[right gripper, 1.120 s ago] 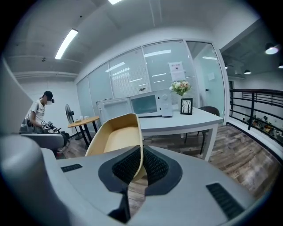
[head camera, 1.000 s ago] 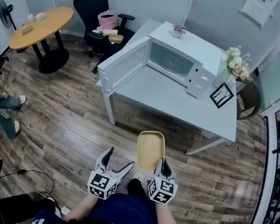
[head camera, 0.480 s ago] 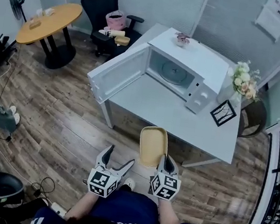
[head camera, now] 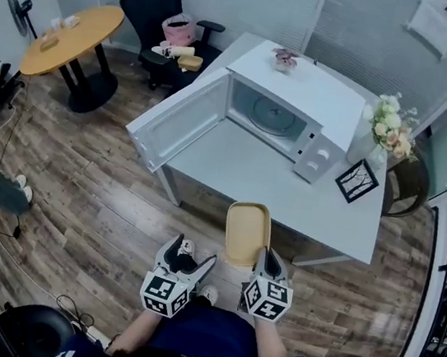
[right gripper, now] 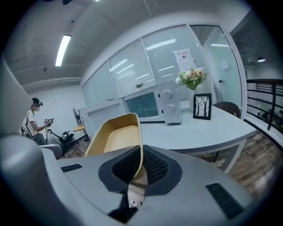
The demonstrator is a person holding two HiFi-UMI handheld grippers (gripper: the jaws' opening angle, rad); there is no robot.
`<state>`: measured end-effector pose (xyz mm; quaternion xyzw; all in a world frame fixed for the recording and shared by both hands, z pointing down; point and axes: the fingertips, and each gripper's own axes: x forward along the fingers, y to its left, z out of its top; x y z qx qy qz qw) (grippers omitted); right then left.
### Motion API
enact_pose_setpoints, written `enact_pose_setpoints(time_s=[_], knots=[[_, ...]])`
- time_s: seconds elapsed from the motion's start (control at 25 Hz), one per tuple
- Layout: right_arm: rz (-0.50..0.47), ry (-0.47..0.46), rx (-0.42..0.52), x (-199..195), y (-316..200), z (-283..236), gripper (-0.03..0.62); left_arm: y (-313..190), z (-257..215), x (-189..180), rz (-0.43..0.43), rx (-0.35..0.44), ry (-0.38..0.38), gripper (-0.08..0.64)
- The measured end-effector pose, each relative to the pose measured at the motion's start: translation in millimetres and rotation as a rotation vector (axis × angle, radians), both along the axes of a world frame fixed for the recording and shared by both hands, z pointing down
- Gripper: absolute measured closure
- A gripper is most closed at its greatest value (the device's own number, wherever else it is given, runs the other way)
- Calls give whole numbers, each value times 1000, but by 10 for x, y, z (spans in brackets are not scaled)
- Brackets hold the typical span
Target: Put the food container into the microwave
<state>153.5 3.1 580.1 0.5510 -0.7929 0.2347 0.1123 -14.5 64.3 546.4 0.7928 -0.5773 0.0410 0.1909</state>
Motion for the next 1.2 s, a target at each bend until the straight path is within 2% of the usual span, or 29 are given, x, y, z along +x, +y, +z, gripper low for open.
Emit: enact_pose_setpoints(time_s=[0.2, 0.48, 0.84, 1.2], knots=[[34, 8, 9, 0, -177, -13, 561, -262, 60, -75, 33, 5, -37, 153], [117, 41, -9, 33, -655, 11, 561, -928, 99, -184, 92, 1, -22, 153], [235, 5, -5, -199, -1488, -126, 561, -1897, 20, -390, 236, 8, -31, 153], [362, -4, -25, -395, -1709, -46, 561, -2459, 30, -476, 392, 29, -19, 153]])
